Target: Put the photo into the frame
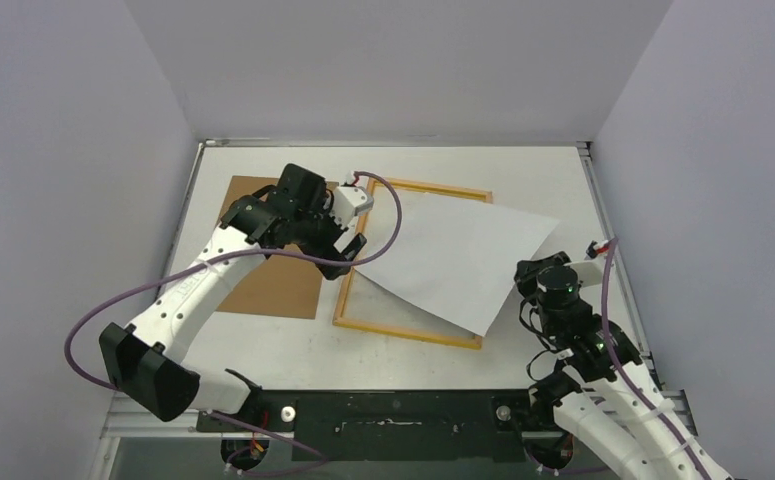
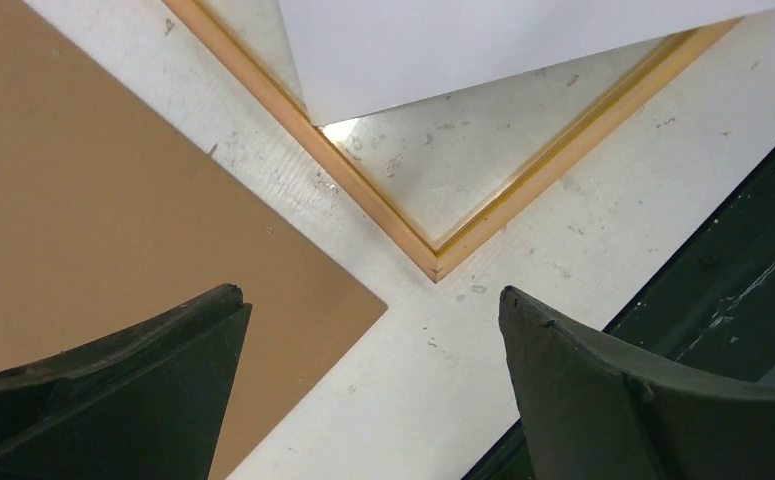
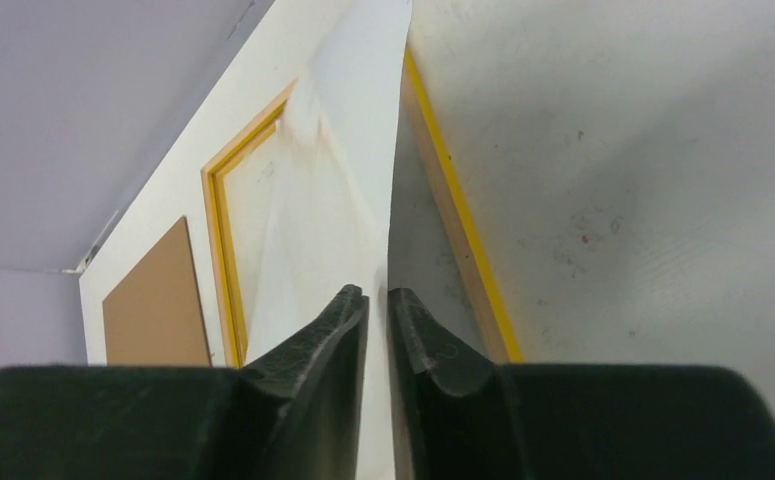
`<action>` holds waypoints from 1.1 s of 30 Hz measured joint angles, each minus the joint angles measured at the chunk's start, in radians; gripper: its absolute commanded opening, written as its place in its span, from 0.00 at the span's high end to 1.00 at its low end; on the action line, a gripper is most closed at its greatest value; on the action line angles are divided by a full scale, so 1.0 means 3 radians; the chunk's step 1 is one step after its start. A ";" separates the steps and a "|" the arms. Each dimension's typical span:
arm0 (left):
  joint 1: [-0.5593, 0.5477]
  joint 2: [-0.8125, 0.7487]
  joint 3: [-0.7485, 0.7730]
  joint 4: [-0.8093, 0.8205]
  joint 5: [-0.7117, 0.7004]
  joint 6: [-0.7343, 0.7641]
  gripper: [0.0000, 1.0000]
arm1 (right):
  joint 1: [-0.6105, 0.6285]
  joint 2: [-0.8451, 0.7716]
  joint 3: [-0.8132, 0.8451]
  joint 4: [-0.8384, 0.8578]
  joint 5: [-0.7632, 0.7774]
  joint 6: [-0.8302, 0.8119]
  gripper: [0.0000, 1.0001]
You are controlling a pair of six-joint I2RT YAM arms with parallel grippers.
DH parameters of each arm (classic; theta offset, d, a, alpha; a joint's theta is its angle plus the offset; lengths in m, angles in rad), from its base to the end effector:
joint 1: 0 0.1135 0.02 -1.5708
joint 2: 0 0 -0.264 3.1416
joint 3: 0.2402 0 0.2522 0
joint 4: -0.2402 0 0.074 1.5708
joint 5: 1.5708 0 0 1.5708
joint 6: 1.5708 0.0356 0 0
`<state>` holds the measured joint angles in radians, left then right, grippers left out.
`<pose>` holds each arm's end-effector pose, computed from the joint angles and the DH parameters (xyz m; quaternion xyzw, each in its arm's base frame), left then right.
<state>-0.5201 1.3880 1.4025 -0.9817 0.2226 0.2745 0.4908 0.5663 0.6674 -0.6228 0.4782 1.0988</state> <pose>0.2371 -0.1449 0.3471 0.3976 0.8622 -0.1414 0.2802 0.1192 0.0451 0.2869 0.3649 0.7669 0.2037 0.4871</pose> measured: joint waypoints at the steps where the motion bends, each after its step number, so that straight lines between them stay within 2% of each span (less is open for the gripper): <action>1: -0.0078 -0.0039 0.0000 -0.0001 -0.0039 0.0060 0.04 | 0.0025 0.0010 0.0000 -0.0014 -0.0024 0.0017 0.76; 7: -0.0210 -0.0144 0.0050 0.0017 -0.0121 0.0303 0.04 | 0.0328 0.0233 0.0000 -0.0048 -0.0156 0.0033 0.55; 11: -0.0295 -0.0144 0.0053 0.0070 -0.0149 0.0398 0.04 | 0.0408 0.0521 0.0014 0.0029 -0.0474 -0.0137 0.31; 15: -0.0328 -0.0145 0.0046 0.0123 -0.0203 0.0465 0.04 | 0.0418 0.0909 0.0225 -0.0039 -0.0788 -0.0449 0.19; 20: -0.0328 -0.0151 -0.0043 0.0170 -0.0299 0.0524 0.04 | 0.0352 0.1031 0.0559 -0.0174 -0.0930 -0.0968 0.17; 23: -0.0328 -0.0151 -0.0083 0.0172 -0.0345 0.0521 0.04 | -0.0023 0.1334 0.0924 0.0008 -0.1202 -0.1461 0.17; 28: -0.0327 -0.0167 -0.0086 0.0210 -0.0579 0.0486 0.04 | -0.0918 0.2472 0.1649 0.0399 -0.2153 -0.2351 0.18; 33: -0.0276 -0.0317 -0.0142 0.0338 -0.0855 0.0429 0.04 | -0.1395 0.3524 0.1989 0.0580 -0.3057 -0.2867 0.19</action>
<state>-0.6029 1.2930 1.3598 -0.8803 -0.0338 0.4030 0.0723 1.6234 1.2640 -0.4488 -0.4389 0.2386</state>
